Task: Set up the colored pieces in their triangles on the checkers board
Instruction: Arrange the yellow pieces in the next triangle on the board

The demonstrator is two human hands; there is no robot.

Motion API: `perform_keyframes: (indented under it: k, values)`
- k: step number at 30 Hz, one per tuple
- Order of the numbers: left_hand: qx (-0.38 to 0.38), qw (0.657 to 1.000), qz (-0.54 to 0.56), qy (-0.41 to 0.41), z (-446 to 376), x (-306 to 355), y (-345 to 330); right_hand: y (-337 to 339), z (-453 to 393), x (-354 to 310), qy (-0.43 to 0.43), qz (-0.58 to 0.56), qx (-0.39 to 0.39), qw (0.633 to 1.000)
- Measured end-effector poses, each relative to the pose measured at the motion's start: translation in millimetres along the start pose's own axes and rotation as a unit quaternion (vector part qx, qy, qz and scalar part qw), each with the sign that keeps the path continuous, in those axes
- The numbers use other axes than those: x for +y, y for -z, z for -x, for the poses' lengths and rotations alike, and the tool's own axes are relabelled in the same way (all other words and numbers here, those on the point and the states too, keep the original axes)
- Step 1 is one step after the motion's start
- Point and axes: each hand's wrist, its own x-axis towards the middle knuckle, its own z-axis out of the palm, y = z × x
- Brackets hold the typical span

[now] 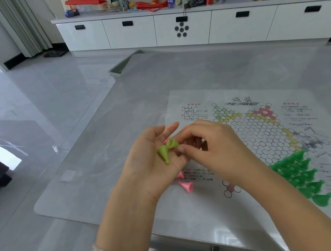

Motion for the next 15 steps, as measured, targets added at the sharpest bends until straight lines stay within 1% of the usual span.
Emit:
perform_keyframes:
  k: [3,7,9,12,15]
  values:
    - [0.010,1.000,-0.023,-0.006,0,-4,-1,9,0,2,-0.024,-0.004,0.053,0.998]
    - [0.086,0.985,-0.132,-0.063,-2,-9,-5,13,-1,0,-0.011,0.095,0.075,0.993]
    - [0.087,0.974,-0.198,-0.068,1,-11,-7,14,-1,0,0.000,0.119,0.079,0.990]
    - [0.074,0.951,-0.287,-0.086,1,-13,-6,15,0,0,0.008,0.124,0.066,0.990]
    - [0.073,0.952,-0.284,-0.092,1,-13,-7,17,0,-1,0.008,0.096,0.081,0.992]
